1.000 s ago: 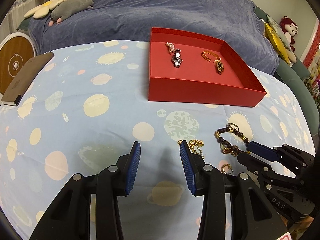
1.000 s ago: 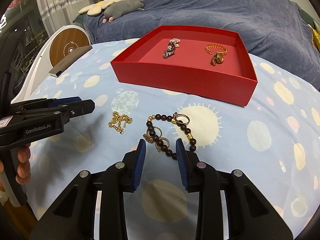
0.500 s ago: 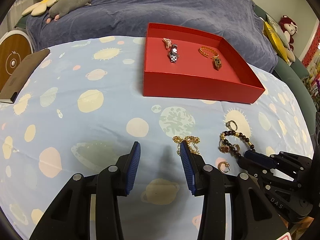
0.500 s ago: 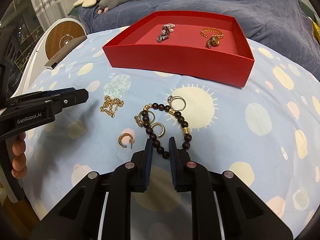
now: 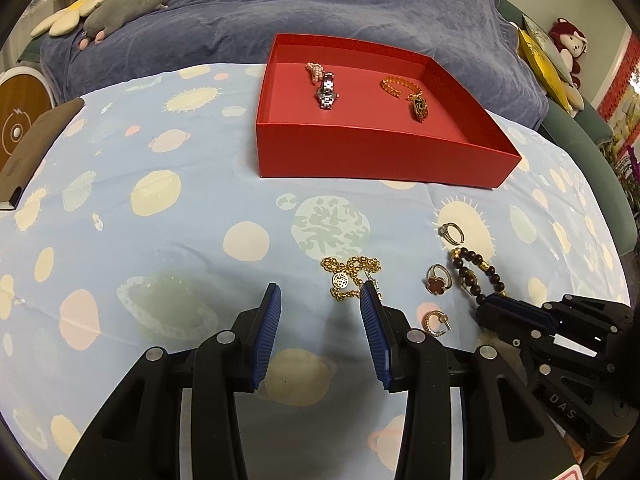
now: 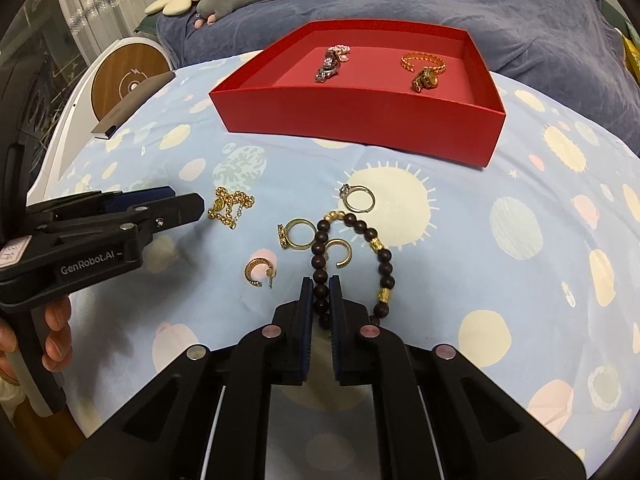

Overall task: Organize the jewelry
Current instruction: 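Grasp the gold chain with the left tool while the right tool lifts the bead bracelet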

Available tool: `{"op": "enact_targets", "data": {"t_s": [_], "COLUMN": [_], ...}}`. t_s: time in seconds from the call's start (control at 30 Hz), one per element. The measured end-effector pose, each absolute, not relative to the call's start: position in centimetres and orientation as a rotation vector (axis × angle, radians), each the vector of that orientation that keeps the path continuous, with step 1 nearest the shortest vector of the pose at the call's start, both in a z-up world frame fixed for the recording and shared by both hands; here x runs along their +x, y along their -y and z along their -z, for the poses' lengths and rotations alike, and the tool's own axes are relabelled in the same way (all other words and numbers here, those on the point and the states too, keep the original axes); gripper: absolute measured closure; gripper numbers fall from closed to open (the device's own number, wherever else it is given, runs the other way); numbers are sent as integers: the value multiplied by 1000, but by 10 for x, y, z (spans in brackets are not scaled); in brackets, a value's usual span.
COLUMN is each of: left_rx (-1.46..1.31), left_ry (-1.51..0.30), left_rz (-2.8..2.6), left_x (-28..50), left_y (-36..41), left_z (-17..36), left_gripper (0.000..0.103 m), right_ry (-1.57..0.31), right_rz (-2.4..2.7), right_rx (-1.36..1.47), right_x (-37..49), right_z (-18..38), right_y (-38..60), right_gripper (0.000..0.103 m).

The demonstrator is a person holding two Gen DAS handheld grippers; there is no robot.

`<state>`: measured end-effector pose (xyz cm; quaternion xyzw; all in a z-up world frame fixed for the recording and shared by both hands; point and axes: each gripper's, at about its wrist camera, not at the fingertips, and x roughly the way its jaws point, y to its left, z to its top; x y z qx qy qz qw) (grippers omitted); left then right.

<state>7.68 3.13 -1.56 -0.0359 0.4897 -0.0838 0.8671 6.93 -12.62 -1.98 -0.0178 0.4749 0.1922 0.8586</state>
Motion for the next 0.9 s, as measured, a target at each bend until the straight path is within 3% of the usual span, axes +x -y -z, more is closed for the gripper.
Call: {"op": "enact_targets", "data": {"t_s": [0.23, 0.57, 0.67, 0.8, 0.9], "left_rx": [-70, -40, -6, 4, -6], "left_ry": [-1039, -988, -969, -962, -965], "left_rz": [199, 192, 180, 175, 182], "left_x": [76, 84, 85, 84, 84], "left_y": [-22, -4, 0, -1, -3], "left_z": [22, 28, 30, 31, 30], "left_gripper": [64, 64, 74, 96, 96], "right_ry": [-910, -918, -919, -921, -920], "right_rz": [-393, -379, -376, -367, -366], "right_rx": [47, 92, 97, 106, 105], "right_x": [66, 67, 67, 69, 69], "right_z": [-10, -11, -11, -12, -12], "right_y": [147, 158, 160, 163, 162], "right_gripper": [96, 96, 96, 96, 96]}}
